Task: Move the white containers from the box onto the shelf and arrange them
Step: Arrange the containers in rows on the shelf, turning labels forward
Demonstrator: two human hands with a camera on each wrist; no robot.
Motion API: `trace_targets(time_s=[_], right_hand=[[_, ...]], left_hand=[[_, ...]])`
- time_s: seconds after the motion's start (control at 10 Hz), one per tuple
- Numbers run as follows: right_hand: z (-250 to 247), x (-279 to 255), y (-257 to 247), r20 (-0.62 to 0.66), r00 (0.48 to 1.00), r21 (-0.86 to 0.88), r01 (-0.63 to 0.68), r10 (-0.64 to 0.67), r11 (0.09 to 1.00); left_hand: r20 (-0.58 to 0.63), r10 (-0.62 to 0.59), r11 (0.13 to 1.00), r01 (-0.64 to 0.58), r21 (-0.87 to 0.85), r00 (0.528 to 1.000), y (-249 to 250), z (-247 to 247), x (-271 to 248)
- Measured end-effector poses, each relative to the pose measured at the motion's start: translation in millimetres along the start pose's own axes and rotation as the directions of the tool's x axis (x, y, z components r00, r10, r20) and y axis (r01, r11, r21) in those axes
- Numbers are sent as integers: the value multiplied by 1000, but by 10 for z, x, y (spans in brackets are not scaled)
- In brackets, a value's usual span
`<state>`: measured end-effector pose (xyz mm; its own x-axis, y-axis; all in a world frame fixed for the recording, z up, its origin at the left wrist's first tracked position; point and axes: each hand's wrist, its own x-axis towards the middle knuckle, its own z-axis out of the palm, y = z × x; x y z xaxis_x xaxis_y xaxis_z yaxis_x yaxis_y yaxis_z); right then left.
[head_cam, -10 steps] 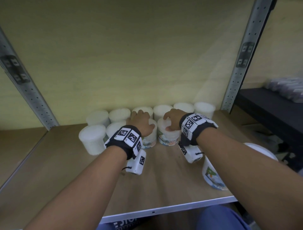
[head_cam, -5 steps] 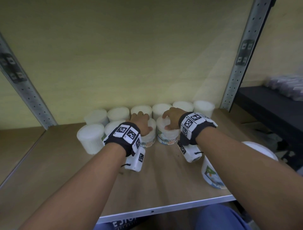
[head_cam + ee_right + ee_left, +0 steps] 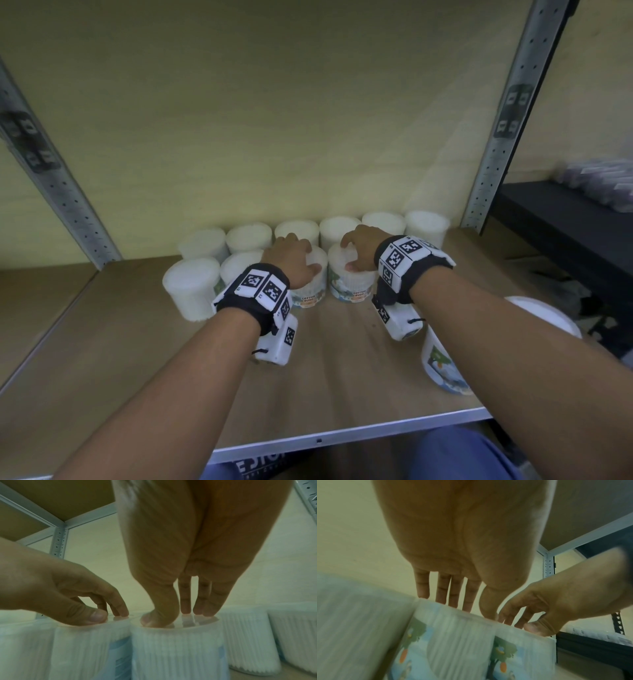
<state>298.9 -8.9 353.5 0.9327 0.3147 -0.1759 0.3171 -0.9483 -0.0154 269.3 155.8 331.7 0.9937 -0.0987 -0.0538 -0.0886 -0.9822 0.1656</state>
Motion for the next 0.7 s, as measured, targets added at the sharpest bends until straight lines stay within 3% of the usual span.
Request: trace_targets(time_s=[0.7], right_hand=[[-28, -26, -45, 42, 999, -28, -13, 14, 1000]], left_hand=[[8, 23, 997, -22, -75, 1000, -36, 19, -4]])
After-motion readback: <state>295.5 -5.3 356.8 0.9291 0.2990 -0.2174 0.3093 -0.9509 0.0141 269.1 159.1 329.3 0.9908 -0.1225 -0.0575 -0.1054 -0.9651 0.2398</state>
